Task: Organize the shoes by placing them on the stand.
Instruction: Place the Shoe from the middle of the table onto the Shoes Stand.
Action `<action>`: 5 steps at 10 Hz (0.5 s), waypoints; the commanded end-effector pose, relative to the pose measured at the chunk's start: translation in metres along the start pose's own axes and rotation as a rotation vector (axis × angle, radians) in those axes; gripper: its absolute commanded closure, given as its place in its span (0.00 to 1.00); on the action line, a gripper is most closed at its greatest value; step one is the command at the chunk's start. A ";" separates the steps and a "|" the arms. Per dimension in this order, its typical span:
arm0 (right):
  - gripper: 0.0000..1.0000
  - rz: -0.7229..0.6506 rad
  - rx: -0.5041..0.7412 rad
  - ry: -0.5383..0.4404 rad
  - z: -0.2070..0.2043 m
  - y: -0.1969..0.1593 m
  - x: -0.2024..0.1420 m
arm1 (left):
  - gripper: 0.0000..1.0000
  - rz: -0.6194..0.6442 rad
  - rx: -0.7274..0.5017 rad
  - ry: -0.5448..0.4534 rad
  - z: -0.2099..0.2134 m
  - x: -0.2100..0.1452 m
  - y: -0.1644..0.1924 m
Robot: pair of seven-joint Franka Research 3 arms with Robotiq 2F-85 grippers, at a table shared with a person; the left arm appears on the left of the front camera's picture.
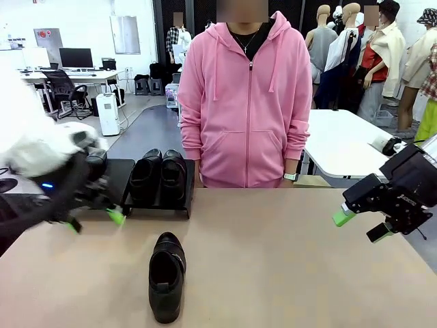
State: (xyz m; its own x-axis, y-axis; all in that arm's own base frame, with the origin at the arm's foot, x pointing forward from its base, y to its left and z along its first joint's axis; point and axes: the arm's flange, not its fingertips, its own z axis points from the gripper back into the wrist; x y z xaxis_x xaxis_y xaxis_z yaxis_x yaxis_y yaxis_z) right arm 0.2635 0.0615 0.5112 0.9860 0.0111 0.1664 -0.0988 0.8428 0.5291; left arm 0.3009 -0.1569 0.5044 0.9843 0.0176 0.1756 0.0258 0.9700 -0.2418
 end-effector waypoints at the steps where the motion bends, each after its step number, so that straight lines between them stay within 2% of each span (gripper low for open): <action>1: 0.00 0.025 0.027 -0.011 0.001 -0.001 0.005 | 0.00 0.009 0.077 0.083 -0.021 0.017 -0.034; 3: 0.00 0.025 0.027 -0.011 0.001 -0.001 0.005 | 0.00 0.003 0.078 0.118 -0.047 0.011 -0.056; 5: 0.00 0.025 0.027 -0.011 0.001 -0.001 0.005 | 0.00 -0.011 0.113 0.167 -0.069 0.012 -0.060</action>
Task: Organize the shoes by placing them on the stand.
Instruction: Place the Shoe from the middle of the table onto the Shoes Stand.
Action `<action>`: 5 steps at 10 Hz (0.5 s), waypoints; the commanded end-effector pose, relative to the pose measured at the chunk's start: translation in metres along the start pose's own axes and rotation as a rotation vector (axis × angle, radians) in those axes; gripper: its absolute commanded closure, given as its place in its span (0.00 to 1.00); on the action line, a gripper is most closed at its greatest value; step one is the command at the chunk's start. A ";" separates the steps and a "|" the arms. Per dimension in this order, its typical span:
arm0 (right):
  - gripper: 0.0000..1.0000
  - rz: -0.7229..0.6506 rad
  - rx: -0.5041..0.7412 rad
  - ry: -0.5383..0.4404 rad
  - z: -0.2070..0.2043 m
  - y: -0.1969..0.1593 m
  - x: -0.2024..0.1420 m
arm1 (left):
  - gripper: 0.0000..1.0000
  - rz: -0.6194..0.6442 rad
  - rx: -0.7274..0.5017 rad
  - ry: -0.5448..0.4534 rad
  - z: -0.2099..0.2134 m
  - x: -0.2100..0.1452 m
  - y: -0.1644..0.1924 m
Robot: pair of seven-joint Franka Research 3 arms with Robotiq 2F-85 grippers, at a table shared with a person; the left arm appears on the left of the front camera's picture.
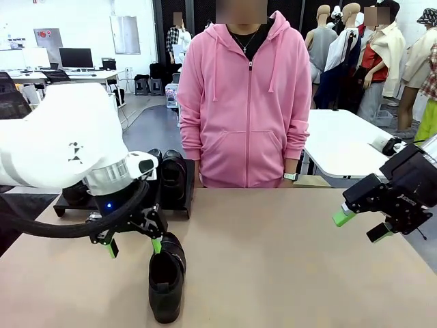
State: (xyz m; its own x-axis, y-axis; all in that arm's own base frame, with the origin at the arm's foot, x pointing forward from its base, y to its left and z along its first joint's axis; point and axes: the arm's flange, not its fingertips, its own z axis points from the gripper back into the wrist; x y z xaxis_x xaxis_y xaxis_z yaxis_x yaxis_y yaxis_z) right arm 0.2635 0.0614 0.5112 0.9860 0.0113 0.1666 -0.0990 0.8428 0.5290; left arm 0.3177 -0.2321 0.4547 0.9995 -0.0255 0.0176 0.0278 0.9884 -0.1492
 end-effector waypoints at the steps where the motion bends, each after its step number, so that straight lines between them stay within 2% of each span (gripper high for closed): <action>1: 0.00 0.024 0.027 -0.011 0.001 -0.001 0.005 | 0.00 -0.004 0.025 0.022 -0.013 0.009 -0.001; 5: 0.00 0.024 0.027 -0.011 0.001 -0.001 0.005 | 0.00 0.021 0.104 0.048 -0.092 0.022 -0.002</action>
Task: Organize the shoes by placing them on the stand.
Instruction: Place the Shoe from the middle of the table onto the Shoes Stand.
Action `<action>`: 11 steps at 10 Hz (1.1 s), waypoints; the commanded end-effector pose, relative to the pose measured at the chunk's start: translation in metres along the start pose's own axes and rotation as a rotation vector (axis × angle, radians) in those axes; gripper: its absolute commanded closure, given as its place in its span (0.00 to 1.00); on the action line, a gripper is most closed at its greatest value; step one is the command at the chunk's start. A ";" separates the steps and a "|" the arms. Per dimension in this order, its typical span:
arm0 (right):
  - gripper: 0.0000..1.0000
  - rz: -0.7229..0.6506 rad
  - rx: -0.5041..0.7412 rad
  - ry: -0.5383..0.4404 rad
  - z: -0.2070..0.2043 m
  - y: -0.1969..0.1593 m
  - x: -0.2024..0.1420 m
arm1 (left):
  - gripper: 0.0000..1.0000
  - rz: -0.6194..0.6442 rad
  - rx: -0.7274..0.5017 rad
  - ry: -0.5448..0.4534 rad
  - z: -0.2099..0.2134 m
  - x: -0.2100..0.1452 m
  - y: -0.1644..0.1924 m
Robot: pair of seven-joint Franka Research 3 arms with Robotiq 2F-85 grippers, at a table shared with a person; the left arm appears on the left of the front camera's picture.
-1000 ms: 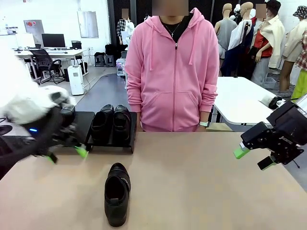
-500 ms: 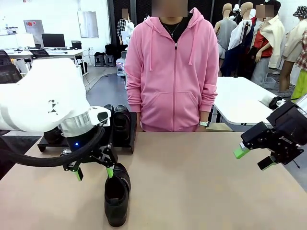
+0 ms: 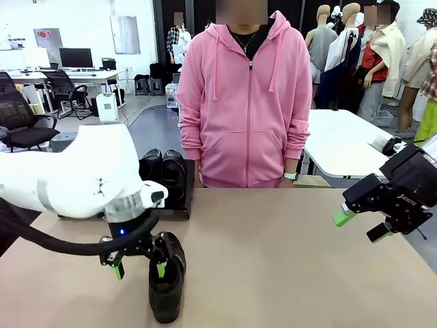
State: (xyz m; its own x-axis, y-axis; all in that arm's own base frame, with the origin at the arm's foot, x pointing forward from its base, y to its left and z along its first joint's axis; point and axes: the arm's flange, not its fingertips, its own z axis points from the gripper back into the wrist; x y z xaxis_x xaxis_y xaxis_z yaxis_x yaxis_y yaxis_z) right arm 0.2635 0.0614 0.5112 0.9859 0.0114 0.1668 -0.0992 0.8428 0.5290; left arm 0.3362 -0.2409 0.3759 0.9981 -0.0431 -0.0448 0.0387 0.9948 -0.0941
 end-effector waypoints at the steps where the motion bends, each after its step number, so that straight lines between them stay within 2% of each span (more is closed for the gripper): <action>1: 0.00 0.024 0.027 -0.011 0.001 -0.001 0.005 | 0.00 0.038 0.078 0.008 -0.024 0.008 -0.006; 3: 0.00 0.024 0.027 -0.011 0.001 -0.001 0.005 | 0.00 0.024 0.066 -0.032 -0.035 0.010 -0.009; 4: 0.00 0.024 0.027 -0.011 0.001 -0.001 0.005 | 0.60 0.018 0.074 -0.048 -0.036 0.009 -0.012; 5: 0.00 0.024 0.027 -0.011 0.001 -0.001 0.005 | 1.00 0.021 0.071 -0.061 -0.037 0.008 -0.015; 11: 0.00 0.024 0.027 -0.011 0.001 -0.001 0.005 | 1.00 0.019 0.058 -0.093 -0.029 0.010 -0.005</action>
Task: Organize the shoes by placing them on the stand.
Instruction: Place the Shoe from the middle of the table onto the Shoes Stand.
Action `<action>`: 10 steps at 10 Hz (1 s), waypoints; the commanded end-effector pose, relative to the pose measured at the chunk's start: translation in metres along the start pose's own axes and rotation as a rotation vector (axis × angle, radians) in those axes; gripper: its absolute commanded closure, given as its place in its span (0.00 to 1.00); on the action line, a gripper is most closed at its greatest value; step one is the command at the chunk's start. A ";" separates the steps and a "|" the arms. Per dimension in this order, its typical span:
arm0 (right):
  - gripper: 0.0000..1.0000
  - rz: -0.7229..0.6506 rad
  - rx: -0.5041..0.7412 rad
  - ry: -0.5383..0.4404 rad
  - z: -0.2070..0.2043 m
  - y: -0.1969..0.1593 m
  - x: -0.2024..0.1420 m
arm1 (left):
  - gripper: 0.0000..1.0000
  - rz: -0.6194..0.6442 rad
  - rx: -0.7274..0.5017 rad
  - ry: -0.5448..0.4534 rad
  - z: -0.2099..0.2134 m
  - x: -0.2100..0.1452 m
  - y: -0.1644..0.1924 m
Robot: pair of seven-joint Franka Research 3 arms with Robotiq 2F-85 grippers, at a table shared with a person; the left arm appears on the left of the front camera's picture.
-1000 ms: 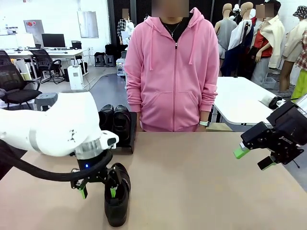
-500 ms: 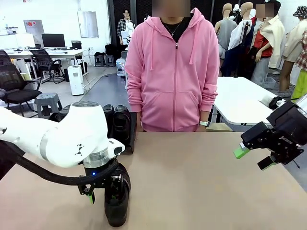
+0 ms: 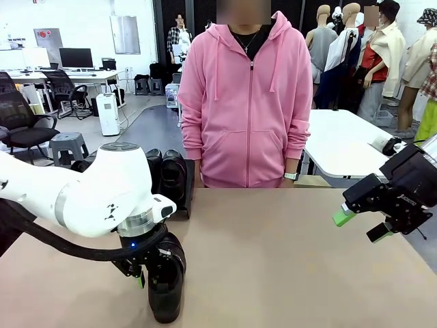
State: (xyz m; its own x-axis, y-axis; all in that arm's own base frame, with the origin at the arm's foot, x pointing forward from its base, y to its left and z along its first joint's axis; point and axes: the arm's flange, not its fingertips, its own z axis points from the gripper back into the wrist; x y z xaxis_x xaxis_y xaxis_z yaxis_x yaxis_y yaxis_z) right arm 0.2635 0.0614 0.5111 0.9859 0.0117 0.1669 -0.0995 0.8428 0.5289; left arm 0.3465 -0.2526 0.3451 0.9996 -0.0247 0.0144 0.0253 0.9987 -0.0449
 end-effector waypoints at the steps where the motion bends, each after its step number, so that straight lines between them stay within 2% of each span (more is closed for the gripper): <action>1: 0.00 0.024 0.027 -0.011 0.001 -0.001 0.005 | 1.00 -0.008 -0.001 -0.033 0.003 -0.003 0.005; 4: 0.00 0.024 0.027 -0.011 0.001 -0.001 0.005 | 1.00 -0.071 -0.022 -0.051 0.014 -0.007 0.000; 6: 0.00 0.024 0.027 -0.011 0.001 -0.001 0.005 | 1.00 -0.202 -0.060 -0.123 0.056 -0.023 0.005; 7: 0.00 0.024 0.027 -0.011 0.001 -0.001 0.005 | 1.00 -0.316 -0.075 -0.191 0.091 -0.038 0.018; 8: 0.00 0.024 0.027 -0.011 0.001 -0.001 0.005 | 1.00 -0.314 -0.045 -0.295 0.125 -0.051 0.039; 9: 0.00 0.024 0.027 -0.011 0.001 -0.001 0.005 | 1.00 -0.245 -0.019 -0.413 0.153 -0.056 0.072; 10: 0.00 0.024 0.027 -0.011 0.001 -0.001 0.005 | 1.00 -0.174 -0.002 -0.465 0.169 -0.052 0.106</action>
State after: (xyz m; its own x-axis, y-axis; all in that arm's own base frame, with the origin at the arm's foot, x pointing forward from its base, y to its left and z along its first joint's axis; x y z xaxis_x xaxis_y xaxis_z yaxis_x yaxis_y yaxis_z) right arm 0.2636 0.0612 0.5111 0.9859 0.0114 0.1668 -0.0993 0.8427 0.5292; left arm 0.2994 -0.1840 0.5090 0.8880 -0.2258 0.4006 0.2559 0.9665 -0.0224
